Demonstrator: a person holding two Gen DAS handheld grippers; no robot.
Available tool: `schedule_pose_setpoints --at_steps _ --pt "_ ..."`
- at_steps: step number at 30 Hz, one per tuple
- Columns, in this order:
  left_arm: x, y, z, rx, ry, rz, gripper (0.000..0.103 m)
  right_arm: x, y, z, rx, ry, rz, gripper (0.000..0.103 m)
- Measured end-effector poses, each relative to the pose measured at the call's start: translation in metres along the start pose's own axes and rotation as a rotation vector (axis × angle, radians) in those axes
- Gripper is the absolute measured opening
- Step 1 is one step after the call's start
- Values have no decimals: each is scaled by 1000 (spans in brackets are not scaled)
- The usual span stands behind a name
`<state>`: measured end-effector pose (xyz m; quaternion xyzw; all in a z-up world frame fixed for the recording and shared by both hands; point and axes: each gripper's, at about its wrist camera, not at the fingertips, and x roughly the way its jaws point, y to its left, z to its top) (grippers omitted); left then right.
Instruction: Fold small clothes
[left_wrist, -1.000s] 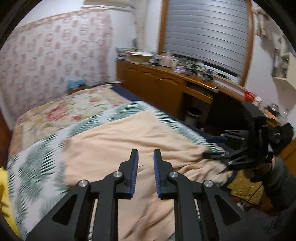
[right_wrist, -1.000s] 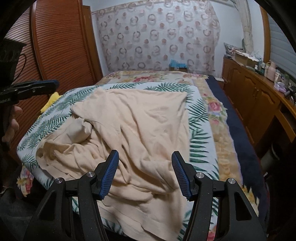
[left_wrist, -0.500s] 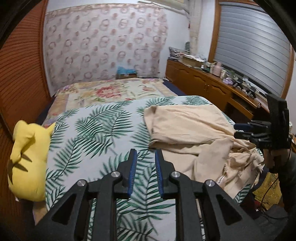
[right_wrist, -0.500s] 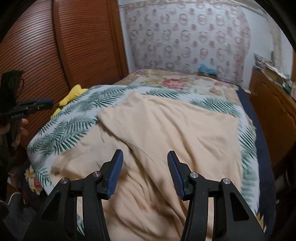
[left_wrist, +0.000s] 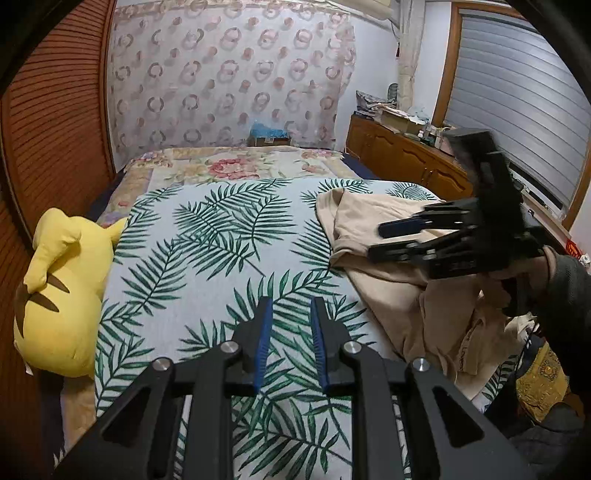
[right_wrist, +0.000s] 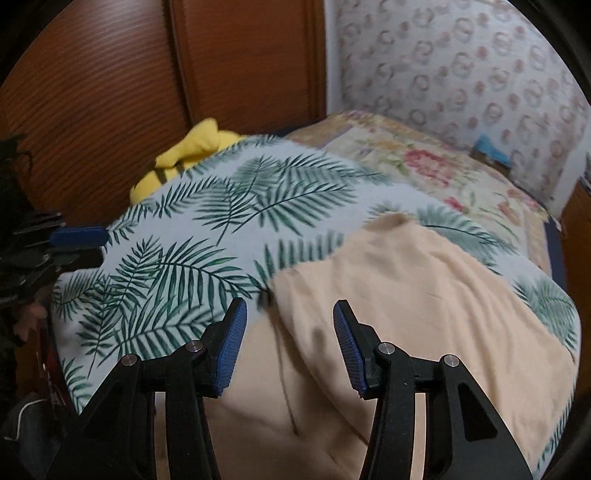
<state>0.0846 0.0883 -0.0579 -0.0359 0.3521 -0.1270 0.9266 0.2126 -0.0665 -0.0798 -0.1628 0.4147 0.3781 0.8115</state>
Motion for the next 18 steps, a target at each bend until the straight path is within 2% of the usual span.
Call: schedule_pose_setpoints --at_steps 6,7,9,12,16,18 --pt "2 -1 -8 -5 10 -15 18 37 2 -1 -37 101 -79 49" --pt "3 -1 -8 -4 11 -18 18 37 1 -3 -41 91 -84 47" --pt "3 -4 -9 -2 12 -25 18 33 -2 -5 -33 74 -91 13" --pt "5 -8 -10 -1 12 -39 19 18 -11 -6 4 22 -54 4" --pt "7 -17 -11 8 15 -58 19 -18 -26 -4 64 -85 -47 2" --pt "8 -21 -11 14 17 -69 19 -44 -39 -4 91 -144 -71 2"
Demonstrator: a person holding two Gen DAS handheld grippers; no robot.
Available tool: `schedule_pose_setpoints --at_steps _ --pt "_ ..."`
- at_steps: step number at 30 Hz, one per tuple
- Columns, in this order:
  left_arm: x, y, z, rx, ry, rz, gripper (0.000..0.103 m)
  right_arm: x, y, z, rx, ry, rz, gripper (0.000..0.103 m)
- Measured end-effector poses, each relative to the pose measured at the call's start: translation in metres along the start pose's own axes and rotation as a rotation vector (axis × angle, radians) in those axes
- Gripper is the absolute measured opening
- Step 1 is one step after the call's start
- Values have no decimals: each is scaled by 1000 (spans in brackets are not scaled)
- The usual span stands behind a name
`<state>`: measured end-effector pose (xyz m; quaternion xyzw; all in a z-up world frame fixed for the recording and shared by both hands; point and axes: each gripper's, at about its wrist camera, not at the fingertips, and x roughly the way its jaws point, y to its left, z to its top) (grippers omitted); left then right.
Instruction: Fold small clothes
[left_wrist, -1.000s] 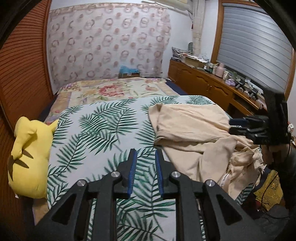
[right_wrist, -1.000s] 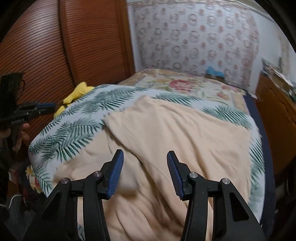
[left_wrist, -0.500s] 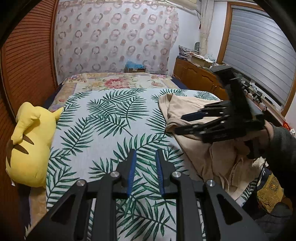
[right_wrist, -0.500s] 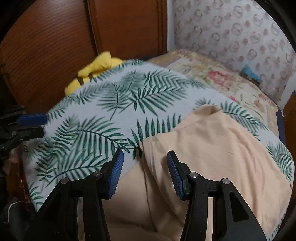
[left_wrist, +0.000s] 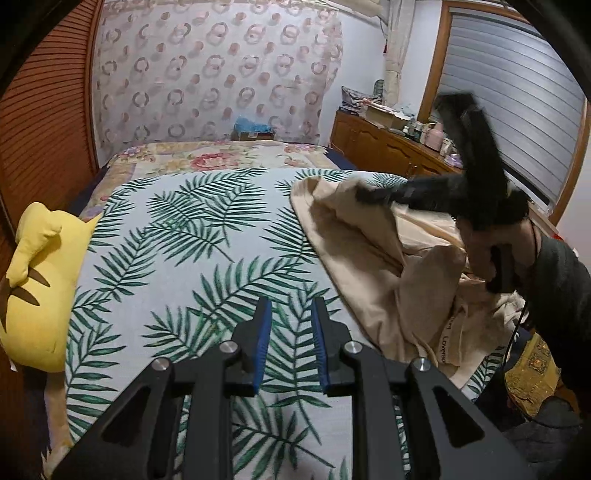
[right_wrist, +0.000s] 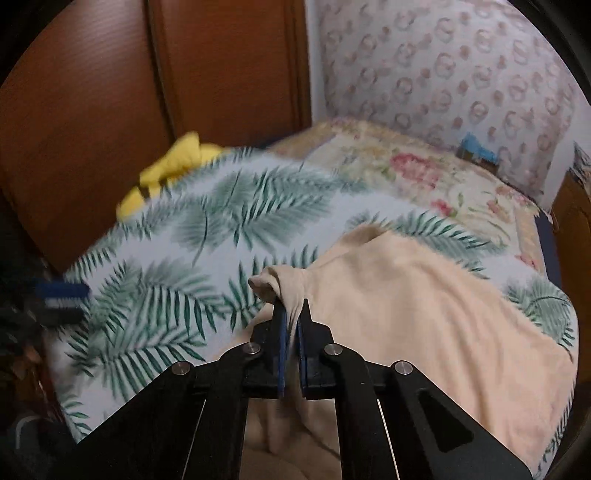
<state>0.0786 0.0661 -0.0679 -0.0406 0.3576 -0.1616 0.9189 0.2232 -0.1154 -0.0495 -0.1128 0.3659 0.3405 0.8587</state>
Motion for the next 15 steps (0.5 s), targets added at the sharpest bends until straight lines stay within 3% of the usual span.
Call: schedule_pose_setpoints --at_steps 3,8,15 --pt "2 -7 0 12 4 -15 19 -35 -28 5 30 -58 -54 2" --pt "5 -18 1 24 7 -47 19 -66 -85 10 83 -75 -185 2" --pt "6 -33 -1 35 12 -82 19 -57 -172 -2 150 24 -397 2"
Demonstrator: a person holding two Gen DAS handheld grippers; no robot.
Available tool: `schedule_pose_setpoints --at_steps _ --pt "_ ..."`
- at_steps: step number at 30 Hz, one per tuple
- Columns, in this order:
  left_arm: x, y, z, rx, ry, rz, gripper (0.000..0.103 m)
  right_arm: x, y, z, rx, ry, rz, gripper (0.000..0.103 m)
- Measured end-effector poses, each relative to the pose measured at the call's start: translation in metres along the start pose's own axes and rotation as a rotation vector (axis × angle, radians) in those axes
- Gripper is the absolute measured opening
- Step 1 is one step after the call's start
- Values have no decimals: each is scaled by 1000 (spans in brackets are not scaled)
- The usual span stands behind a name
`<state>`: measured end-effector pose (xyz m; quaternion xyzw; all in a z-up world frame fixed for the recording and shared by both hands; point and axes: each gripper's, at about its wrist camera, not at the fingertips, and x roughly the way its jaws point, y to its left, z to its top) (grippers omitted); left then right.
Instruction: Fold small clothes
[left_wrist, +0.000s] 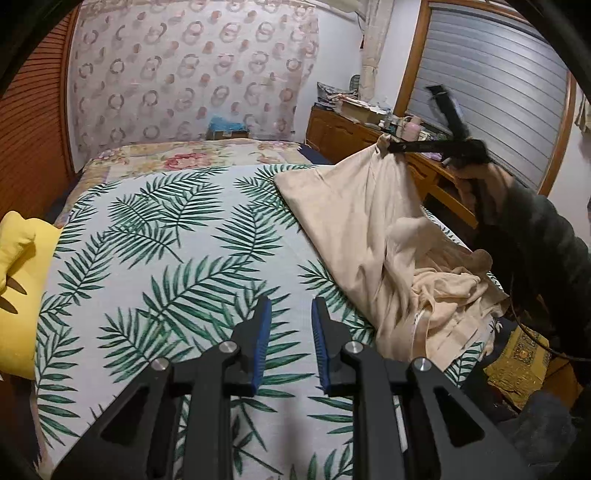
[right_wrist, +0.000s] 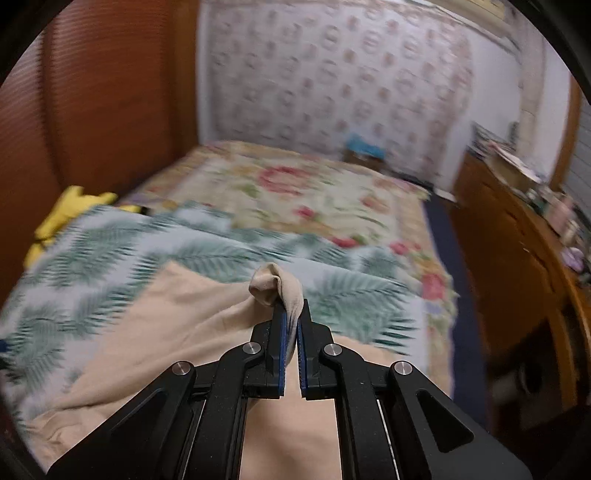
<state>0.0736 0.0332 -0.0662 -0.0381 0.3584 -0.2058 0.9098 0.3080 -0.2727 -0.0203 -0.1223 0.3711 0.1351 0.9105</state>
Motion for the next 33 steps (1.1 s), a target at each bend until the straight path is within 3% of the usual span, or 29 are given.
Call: schedule_pose_setpoints --at_steps 4,5,7,8,9,16,24,29,33 --pt "2 -4 -2 1 9 -9 19 22 -14 -13 22 59 -45 2" --pt "3 -5 -2 1 11 -11 20 24 -14 -18 28 71 -45 7" --pt "5 -6 -4 0 17 -14 20 24 -16 -25 38 91 -63 27" --pt "6 -7 -4 1 20 -16 20 22 -17 -29 41 91 -60 43" --pt "7 -9 -4 5 22 -18 20 17 -19 -33 47 82 -52 49" --pt "12 -18 -3 14 22 -35 20 -50 -3 -82 43 35 40 49" --pt "25 -31 -4 36 45 -52 20 -96 22 -158 6 94 132 46" --pt "29 -37 -3 47 49 -50 21 -110 30 -177 31 88 164 45" --pt "31 -39 -2 53 51 -43 21 -112 42 -172 39 57 195 45"
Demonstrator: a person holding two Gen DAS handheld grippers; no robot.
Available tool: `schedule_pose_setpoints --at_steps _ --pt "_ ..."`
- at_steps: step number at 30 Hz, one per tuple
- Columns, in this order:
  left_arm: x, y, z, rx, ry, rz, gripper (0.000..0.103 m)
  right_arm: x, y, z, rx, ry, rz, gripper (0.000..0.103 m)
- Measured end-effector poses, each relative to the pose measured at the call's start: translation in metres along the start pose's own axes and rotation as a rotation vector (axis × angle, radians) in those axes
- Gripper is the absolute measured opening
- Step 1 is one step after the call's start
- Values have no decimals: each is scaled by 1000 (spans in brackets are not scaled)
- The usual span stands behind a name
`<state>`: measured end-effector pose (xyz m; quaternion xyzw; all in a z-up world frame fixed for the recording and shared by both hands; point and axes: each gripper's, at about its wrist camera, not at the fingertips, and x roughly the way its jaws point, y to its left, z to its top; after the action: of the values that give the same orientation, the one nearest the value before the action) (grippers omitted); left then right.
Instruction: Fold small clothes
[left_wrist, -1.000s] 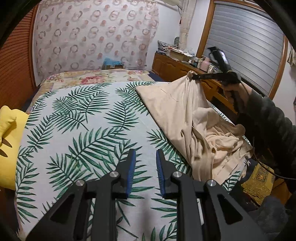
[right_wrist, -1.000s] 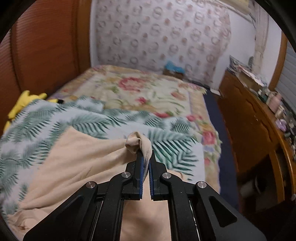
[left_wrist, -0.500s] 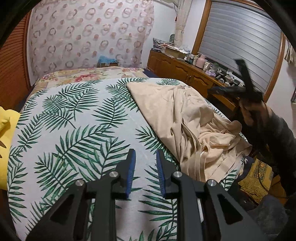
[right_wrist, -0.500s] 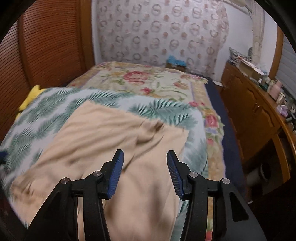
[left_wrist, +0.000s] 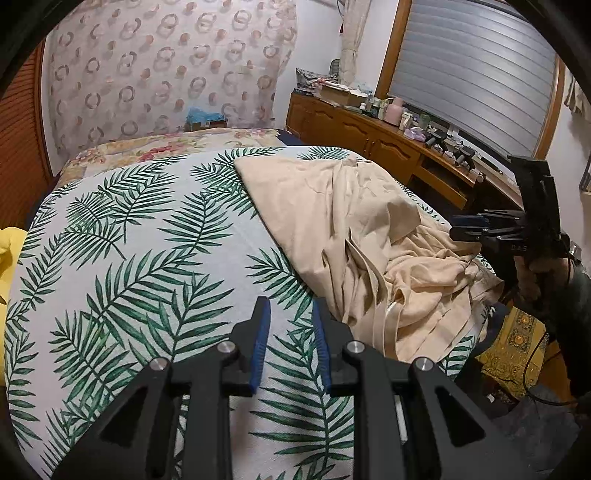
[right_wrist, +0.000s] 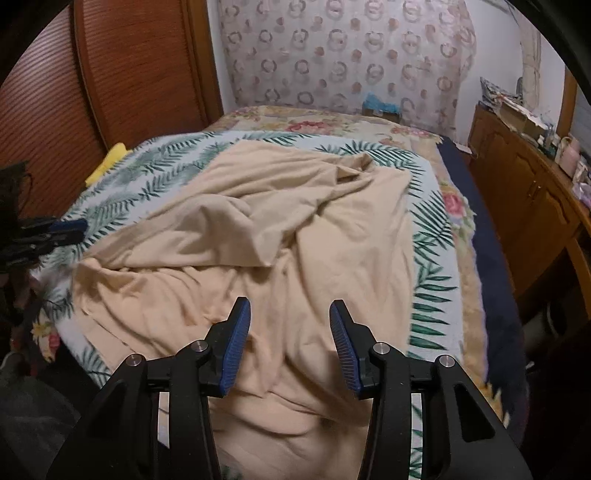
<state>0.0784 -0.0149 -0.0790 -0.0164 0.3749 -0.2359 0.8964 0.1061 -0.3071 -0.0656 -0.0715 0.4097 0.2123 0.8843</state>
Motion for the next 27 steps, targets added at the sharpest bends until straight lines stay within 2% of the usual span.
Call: schedule_pose_setpoints --at_steps 10,14,18,19,20,21,27 --pt "-2 0 0 -1 -2 9 21 31 37 58 -38 -72 61 47" --pt "-2 0 -3 -1 3 4 21 58 43 76 -64 -22 62 47" --pt "-1 -3 -6 0 8 -3 21 81 46 72 -87 58 61 46" --pt "-1 -3 -6 1 8 -4 21 80 47 69 -97 58 83 43" --pt "-1 -4 -7 1 8 -5 21 78 48 67 -107 55 101 17" --pt "-1 -4 -8 0 9 -6 21 73 48 63 -117 46 114 4" --pt "-5 -8 -6 4 -4 -12 22 19 39 45 -104 -76 122 3"
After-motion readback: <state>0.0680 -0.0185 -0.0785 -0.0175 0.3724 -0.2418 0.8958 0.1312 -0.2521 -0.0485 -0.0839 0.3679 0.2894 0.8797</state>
